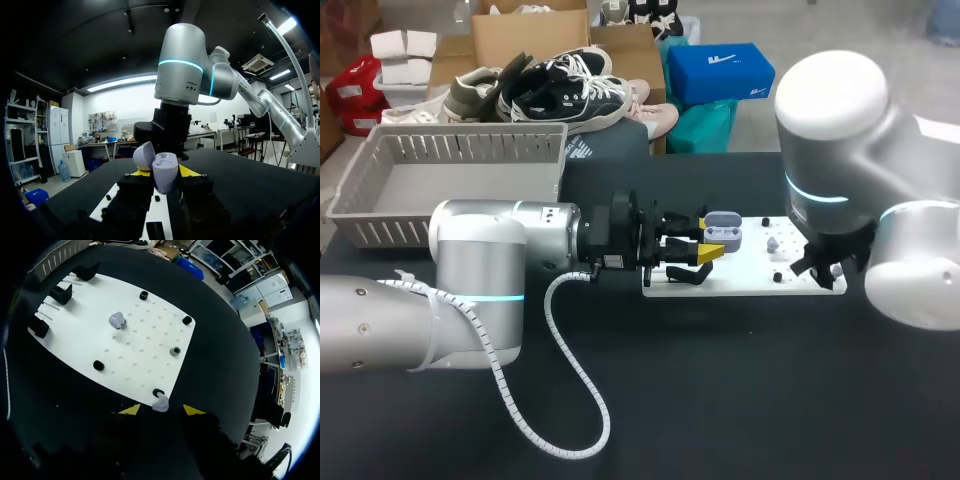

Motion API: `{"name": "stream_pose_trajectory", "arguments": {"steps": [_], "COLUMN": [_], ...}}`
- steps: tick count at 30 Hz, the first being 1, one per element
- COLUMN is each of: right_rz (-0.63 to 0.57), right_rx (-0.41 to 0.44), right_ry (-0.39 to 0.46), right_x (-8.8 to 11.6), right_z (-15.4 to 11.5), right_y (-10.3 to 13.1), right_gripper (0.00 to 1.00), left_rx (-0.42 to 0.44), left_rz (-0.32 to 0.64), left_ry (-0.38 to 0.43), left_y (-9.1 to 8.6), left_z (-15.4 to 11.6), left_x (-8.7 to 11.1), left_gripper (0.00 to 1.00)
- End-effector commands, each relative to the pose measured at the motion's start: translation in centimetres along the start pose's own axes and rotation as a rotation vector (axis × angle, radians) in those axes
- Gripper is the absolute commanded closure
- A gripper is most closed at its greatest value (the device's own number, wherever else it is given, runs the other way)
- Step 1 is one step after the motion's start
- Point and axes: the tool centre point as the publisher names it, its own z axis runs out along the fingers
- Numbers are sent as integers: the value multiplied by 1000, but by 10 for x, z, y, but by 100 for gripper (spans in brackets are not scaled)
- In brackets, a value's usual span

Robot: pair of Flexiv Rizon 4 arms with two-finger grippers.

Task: Pick up each earbud case from the left stands, insert the matching earbuds, close the lid, and place the case in the box.

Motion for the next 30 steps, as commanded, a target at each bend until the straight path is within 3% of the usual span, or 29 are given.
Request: {"name": "stream_pose_trajectory", "arguments": {"steps": [1,25,30], "right_rz": [6,10,9], "right_rx": [0,-7,-11], "right_ry": [1,5,6], "right_x": [-2,-3,-2], "right_z": [2,6,6], "right_y": [1,-1,-1], "right_gripper": [57,71,88], "left_rx": [3,3,3], "left_rz": [1,1,1], "left_ry": [-4,-4,-4], "left_y": [1,1,1], "left_z": [0,0,0], "left_x": [2,2,2], "left_gripper": [100,100,100]}}
